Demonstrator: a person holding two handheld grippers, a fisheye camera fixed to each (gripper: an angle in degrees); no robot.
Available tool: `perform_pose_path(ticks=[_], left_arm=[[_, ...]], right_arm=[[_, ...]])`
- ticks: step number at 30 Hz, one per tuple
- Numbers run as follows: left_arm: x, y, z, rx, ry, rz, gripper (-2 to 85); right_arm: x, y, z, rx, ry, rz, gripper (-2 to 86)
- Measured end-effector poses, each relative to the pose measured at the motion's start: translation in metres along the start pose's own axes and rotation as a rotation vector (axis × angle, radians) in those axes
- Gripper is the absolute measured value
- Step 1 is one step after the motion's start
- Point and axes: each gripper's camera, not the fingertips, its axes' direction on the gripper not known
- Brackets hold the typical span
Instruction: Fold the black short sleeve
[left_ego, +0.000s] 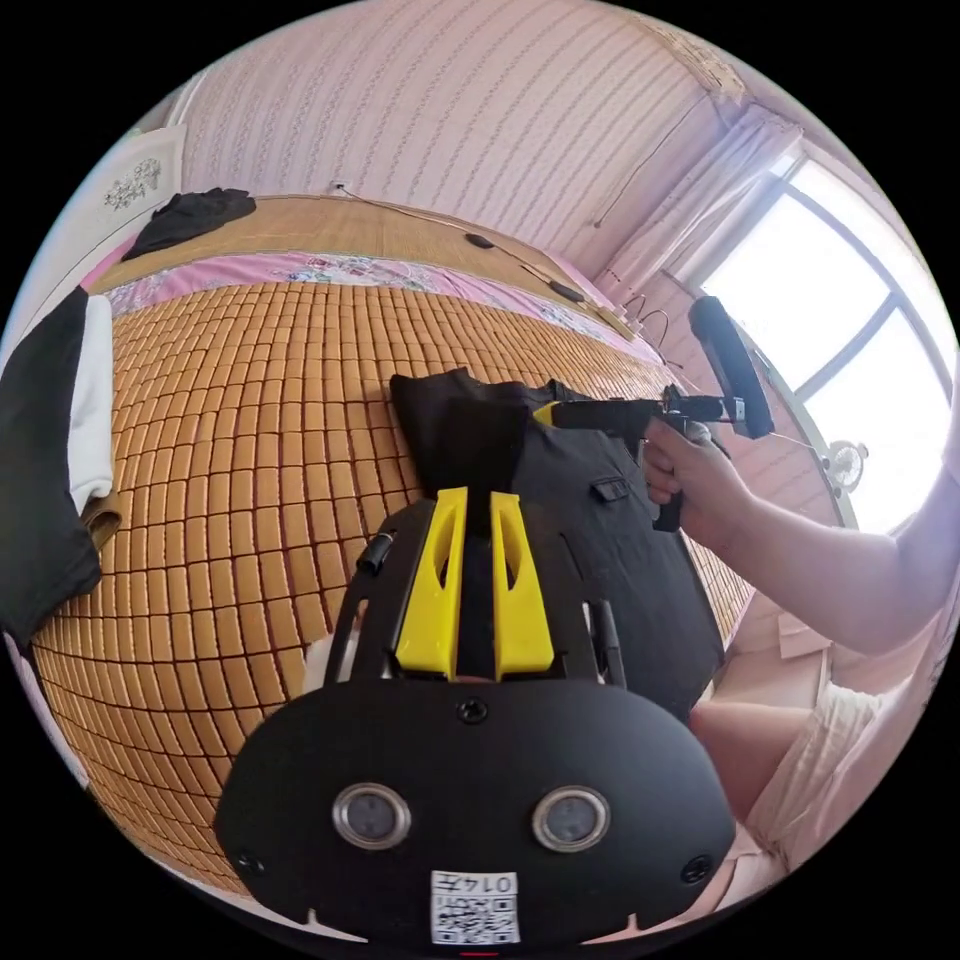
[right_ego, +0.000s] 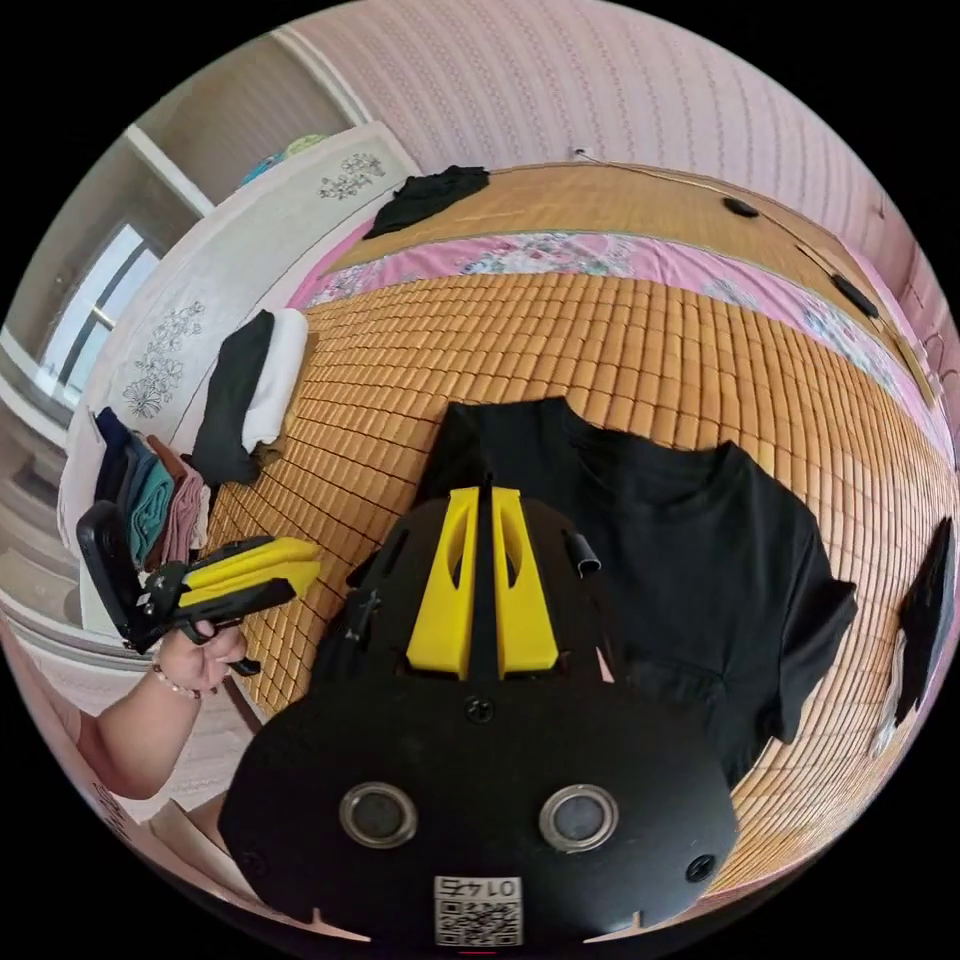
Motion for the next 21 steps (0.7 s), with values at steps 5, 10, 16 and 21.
perform_pose_path(ticks=[5,10,16,21], left_arm=[[0.037,0.015,0.049,-0.134,-0.072,0.052,4.9],[0.072,0.013,0.082,-0.166,-0.020,0.094,4.2],[0.148,-0.022,0.156,-0.291,0.049,0.270,3.5],[0.232,-0.066,0.240,-0.358,0.131,0.395,2.9]], right_arm=[[0.042,0.001,0.001,-0.086,0.008,0.062,2.2],[0.061,0.003,-0.031,-0.047,0.012,0.050,3.3],[0.136,0.075,-0.107,0.017,0.212,0.292,5.2],[0.205,0.120,-0.158,0.033,0.260,0.461,6.2]])
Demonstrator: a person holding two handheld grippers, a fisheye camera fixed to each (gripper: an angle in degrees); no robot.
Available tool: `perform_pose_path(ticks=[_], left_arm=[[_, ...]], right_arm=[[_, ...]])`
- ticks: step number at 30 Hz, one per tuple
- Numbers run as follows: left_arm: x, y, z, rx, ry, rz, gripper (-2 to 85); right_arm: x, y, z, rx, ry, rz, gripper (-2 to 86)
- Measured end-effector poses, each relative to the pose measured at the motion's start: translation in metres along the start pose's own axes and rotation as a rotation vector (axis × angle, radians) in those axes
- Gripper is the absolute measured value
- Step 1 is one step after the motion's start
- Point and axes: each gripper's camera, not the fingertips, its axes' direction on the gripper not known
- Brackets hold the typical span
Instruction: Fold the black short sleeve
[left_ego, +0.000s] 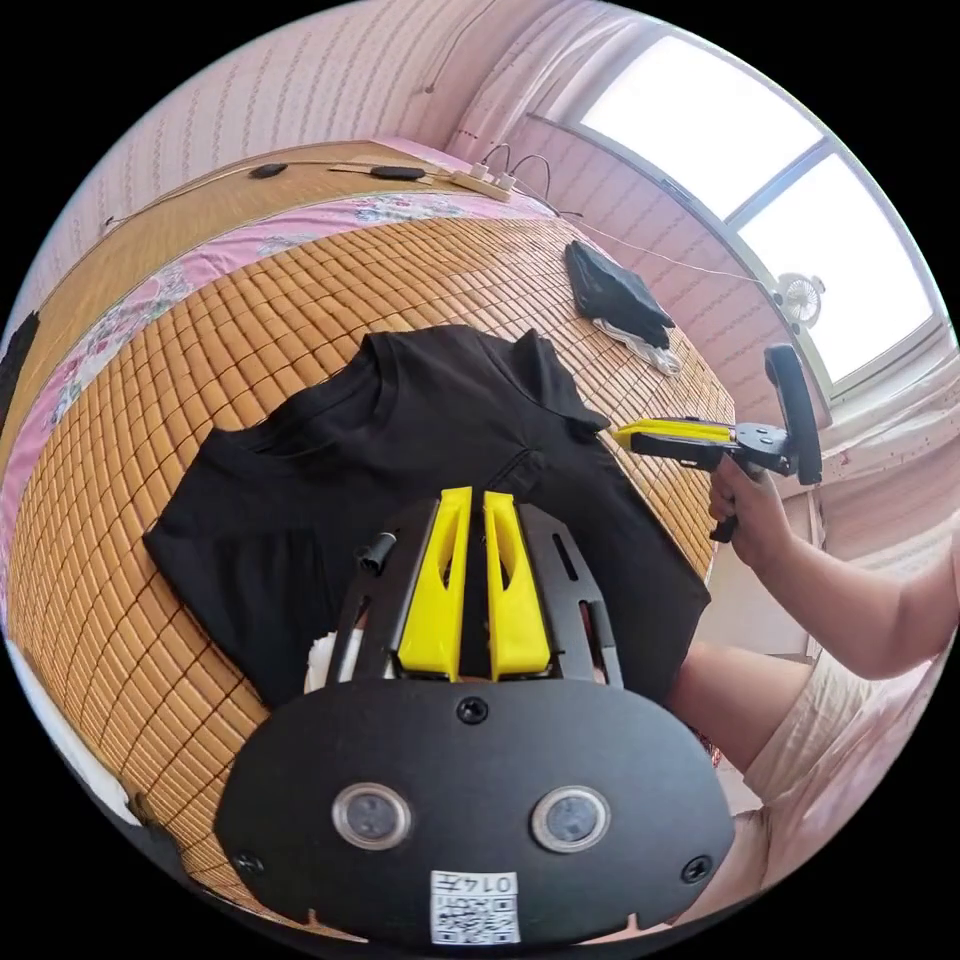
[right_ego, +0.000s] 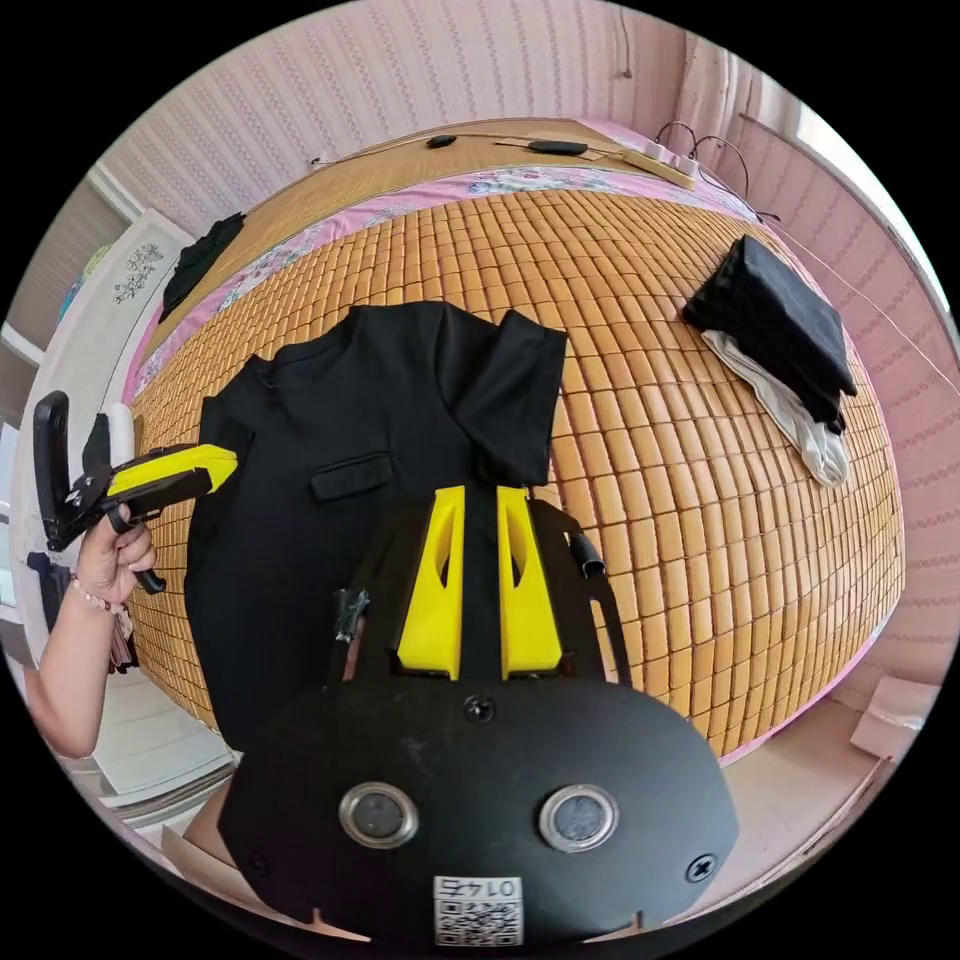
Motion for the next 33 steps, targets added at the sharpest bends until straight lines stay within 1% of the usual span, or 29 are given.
perform_pose_path(ticks=[5,9,12,14,17,21,22,25,28,31,33], left_arm=[[0.064,-0.109,0.082,-0.067,0.019,0.112,2.8],[0.101,-0.169,0.133,-0.099,0.043,0.132,4.0],[0.135,-0.210,0.170,-0.114,-0.042,0.177,4.8],[0.155,-0.237,0.203,-0.145,-0.115,0.204,5.5],[0.176,-0.259,0.245,-0.208,-0.185,0.252,5.9],[0.192,-0.264,0.287,-0.289,-0.247,0.308,5.9],[0.196,-0.263,0.287,-0.260,-0.258,0.324,5.8],[0.198,-0.263,0.292,-0.264,-0.264,0.326,4.8],[0.200,-0.260,0.293,-0.258,-0.238,0.353,0.7],[0.199,-0.259,0.289,-0.246,-0.255,0.387,-0.5],[0.188,-0.259,0.283,-0.226,-0.221,0.348,-0.7]], right_arm=[[0.042,-0.015,-0.016,0.019,-0.081,0.051,6.9],[0.059,-0.030,-0.018,0.006,-0.134,0.069,6.9],[0.072,-0.036,-0.015,-0.032,-0.177,0.083,6.9],[0.079,-0.037,-0.022,-0.018,-0.205,0.077,6.8],[0.088,-0.040,-0.032,-0.018,-0.229,0.071,6.0],[0.092,-0.043,-0.045,-0.020,-0.210,0.050,2.7],[0.095,-0.042,-0.049,-0.012,-0.220,0.056,2.2],[0.103,-0.040,-0.057,-0.001,-0.260,0.076,1.3],[0.103,-0.039,-0.066,0.004,-0.257,0.063,0.8],[0.103,-0.039,-0.073,0.006,-0.260,0.068,0.5],[0.106,-0.038,-0.076,0.009,-0.288,0.088,0.4]])
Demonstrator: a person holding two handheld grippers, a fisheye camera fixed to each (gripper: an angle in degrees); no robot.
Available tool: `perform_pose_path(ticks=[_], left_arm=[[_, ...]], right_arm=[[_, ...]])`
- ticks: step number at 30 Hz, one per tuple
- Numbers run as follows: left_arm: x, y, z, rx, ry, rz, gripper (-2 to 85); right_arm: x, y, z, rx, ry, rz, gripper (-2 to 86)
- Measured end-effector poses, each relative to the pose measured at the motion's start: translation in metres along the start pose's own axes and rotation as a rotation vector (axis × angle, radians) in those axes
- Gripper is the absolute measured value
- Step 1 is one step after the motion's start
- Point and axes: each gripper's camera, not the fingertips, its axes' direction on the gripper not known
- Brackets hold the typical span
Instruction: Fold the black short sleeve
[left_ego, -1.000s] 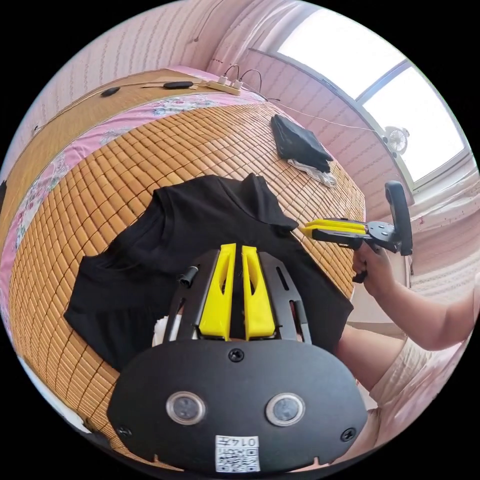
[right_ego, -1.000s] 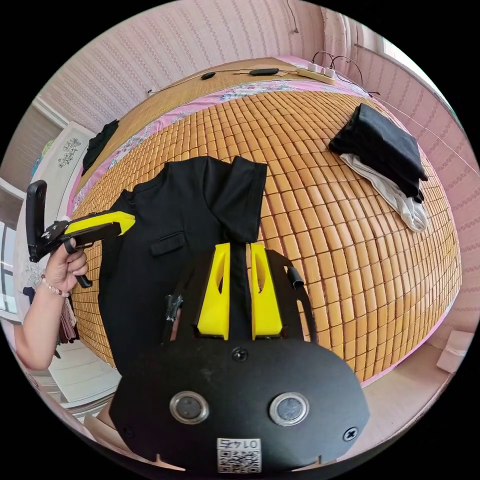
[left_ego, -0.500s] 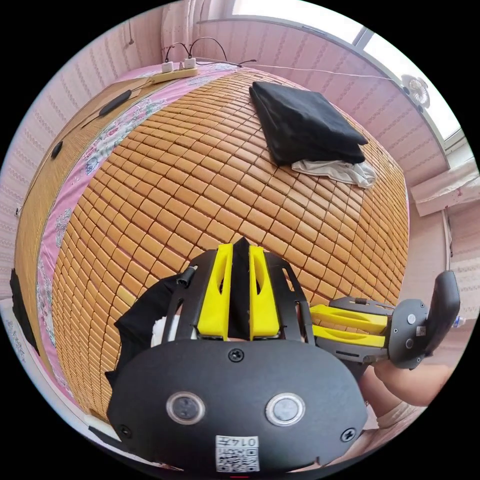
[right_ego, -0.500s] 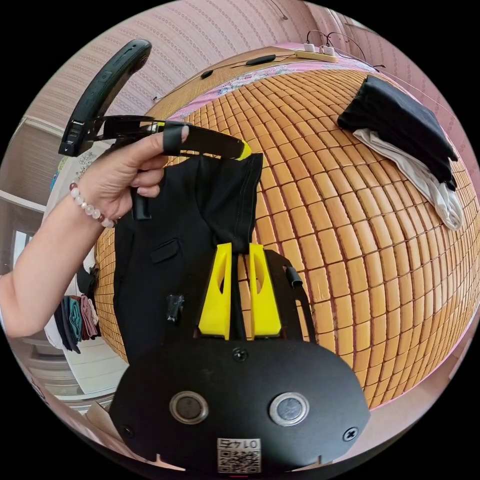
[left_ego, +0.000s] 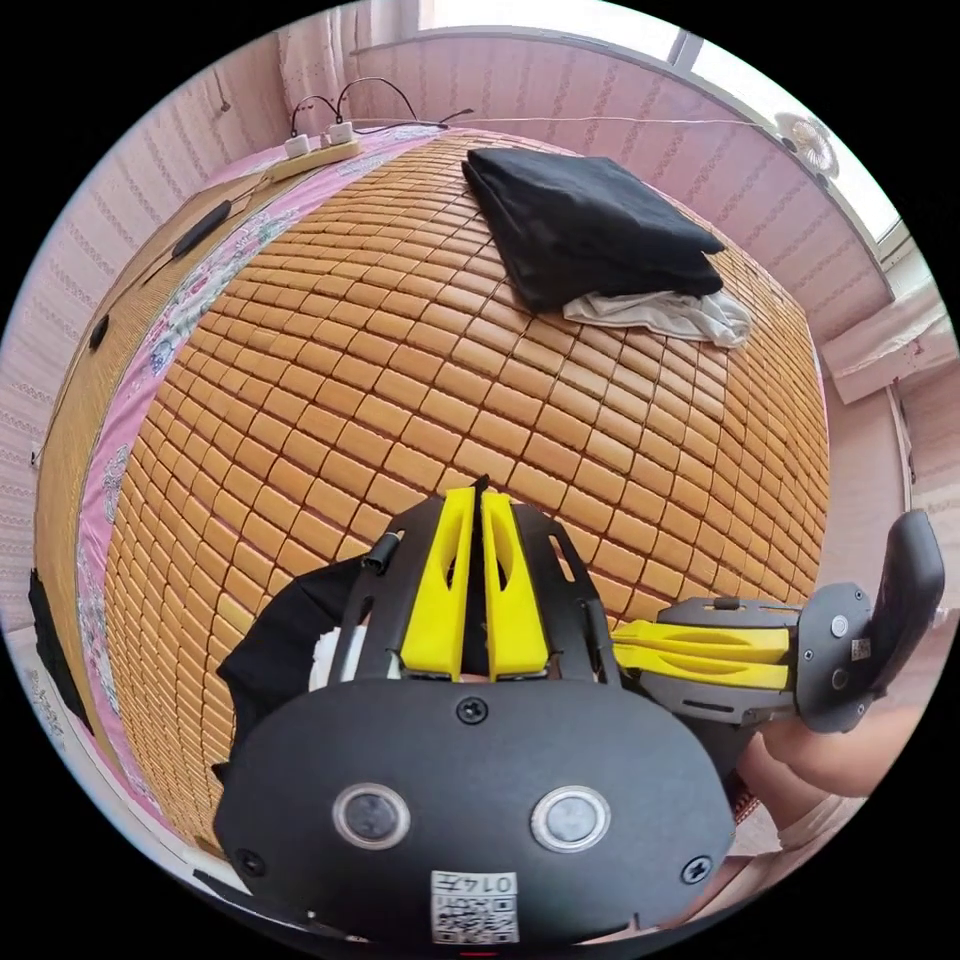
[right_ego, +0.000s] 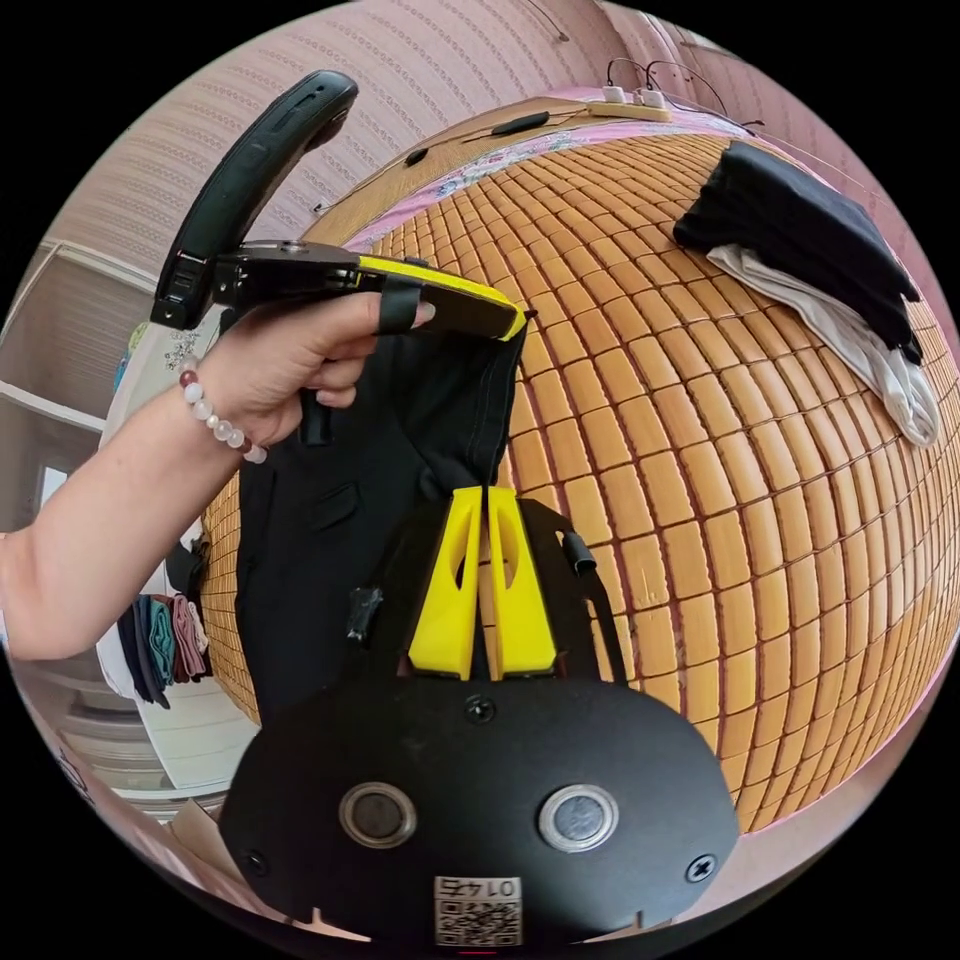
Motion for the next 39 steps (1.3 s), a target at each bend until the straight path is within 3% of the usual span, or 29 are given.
perform_pose_path(ticks=[6,10,16,24,31,35,39], left_arm=[[-0.045,0.049,-0.067,0.162,0.008,-0.103,-0.5],[-0.089,0.175,-0.152,0.320,0.003,-0.299,1.1],[-0.142,0.306,-0.143,0.093,0.037,-0.480,4.8],[-0.209,0.372,-0.195,0.280,0.105,-0.680,4.4],[-0.321,0.492,-0.240,0.262,-0.077,-0.907,5.9],[-0.372,0.525,-0.247,0.269,-0.021,-0.977,9.7],[-0.405,0.530,-0.239,0.205,0.048,-0.998,6.7]], right_arm=[[-0.009,0.001,-0.034,0.074,-0.033,-0.006,0.2],[-0.044,0.017,-0.072,0.111,-0.122,-0.196,0.4],[-0.075,0.048,-0.058,-0.063,-0.039,-0.326,1.0],[-0.116,0.009,-0.043,-0.029,0.004,-0.381,5.0],[-0.132,-0.100,0.007,-0.018,0.017,-0.378,9.7],[-0.140,-0.126,0.032,-0.115,0.028,-0.383,3.4],[-0.150,-0.137,0.030,-0.131,-0.006,-0.420,1.3]])
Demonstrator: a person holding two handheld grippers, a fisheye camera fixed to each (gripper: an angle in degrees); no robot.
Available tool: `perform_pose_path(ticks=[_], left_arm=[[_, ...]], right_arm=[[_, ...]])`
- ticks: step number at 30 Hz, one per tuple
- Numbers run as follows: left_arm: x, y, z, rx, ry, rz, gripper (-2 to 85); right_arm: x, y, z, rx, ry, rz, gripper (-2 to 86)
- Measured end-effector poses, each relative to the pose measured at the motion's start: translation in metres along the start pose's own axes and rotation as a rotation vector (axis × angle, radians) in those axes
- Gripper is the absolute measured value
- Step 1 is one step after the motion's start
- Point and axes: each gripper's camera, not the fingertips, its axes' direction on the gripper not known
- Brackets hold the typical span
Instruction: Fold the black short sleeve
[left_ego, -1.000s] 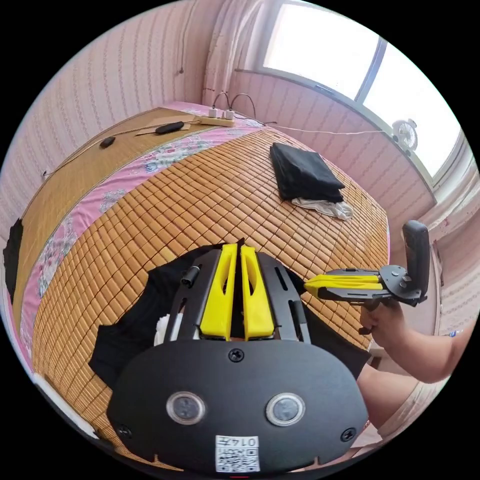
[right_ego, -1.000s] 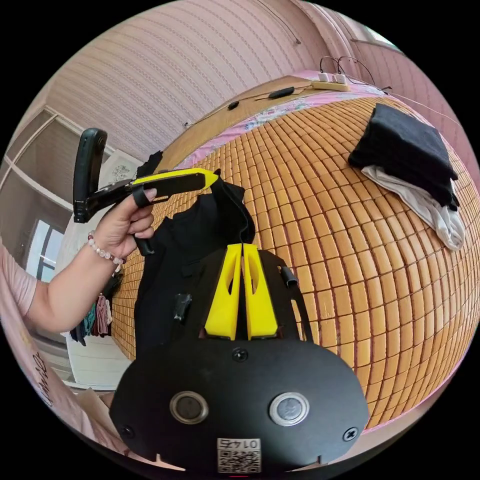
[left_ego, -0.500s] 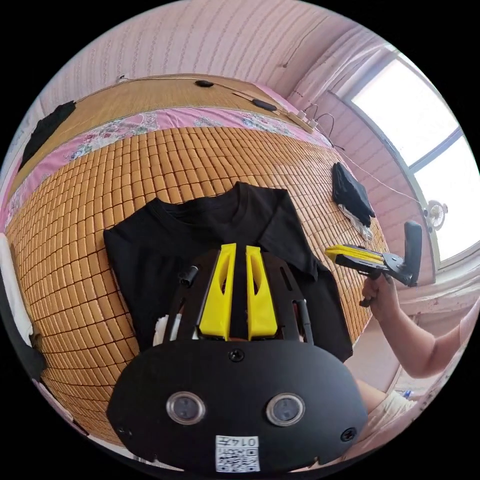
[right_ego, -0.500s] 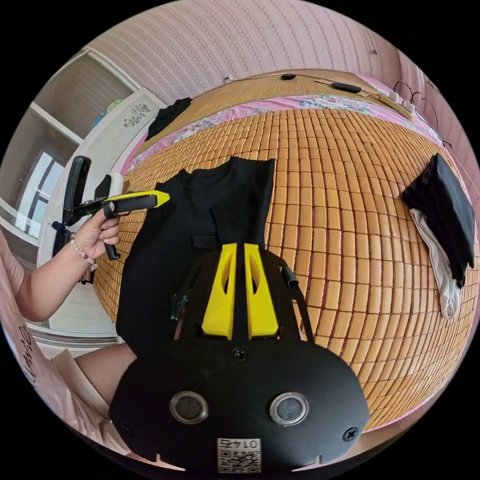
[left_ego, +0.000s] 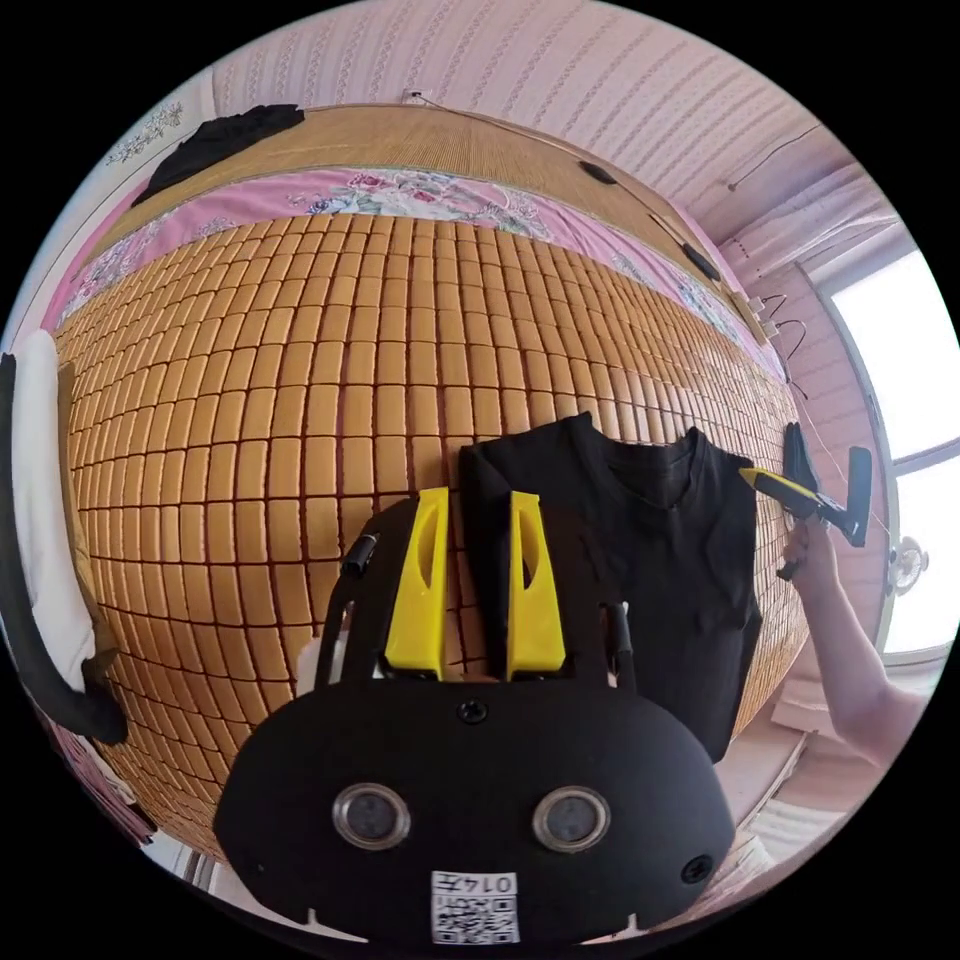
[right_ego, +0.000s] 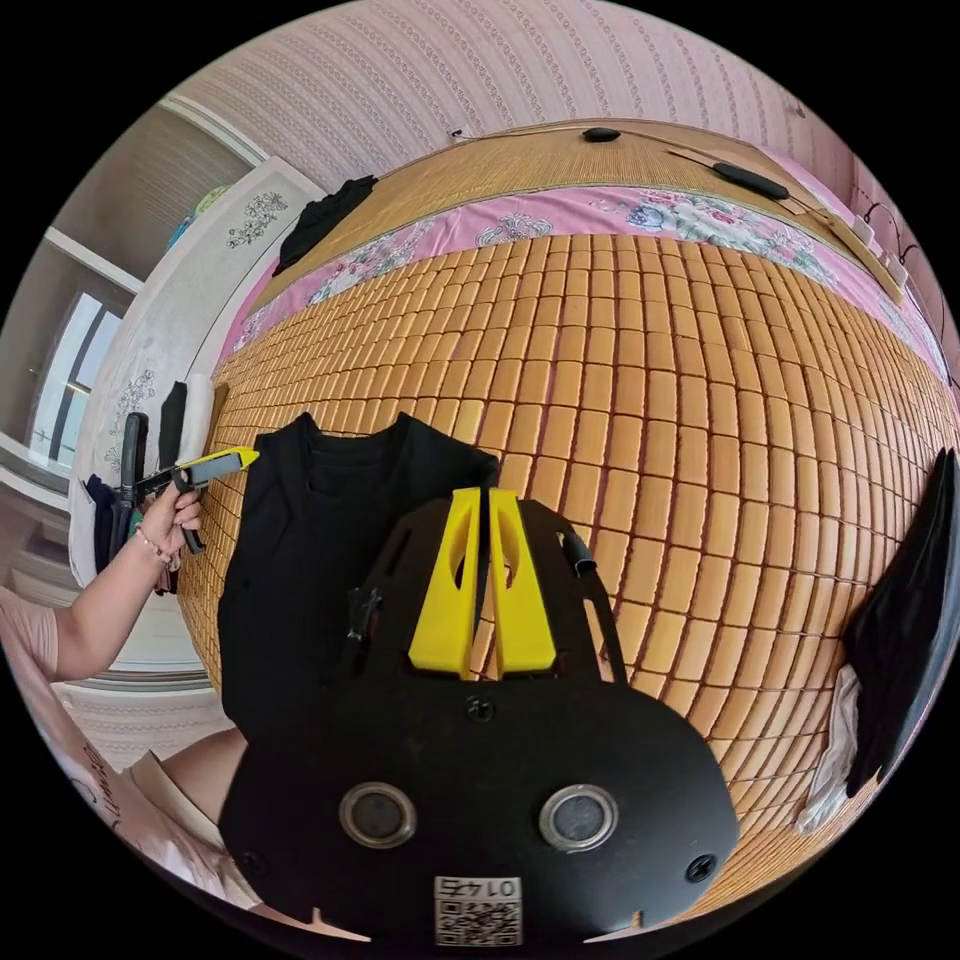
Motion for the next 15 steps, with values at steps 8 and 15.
perform_pose_path(ticks=[8,15], left_arm=[[0.001,-0.041,-0.076,0.114,0.068,0.111,-0.8],[0.022,0.016,-0.184,0.214,0.197,0.250,-0.9]], right_arm=[[0.009,-0.028,-0.051,0.141,-0.011,0.045,0.6],[-0.040,0.047,-0.129,0.229,-0.121,-0.090,0.5]])
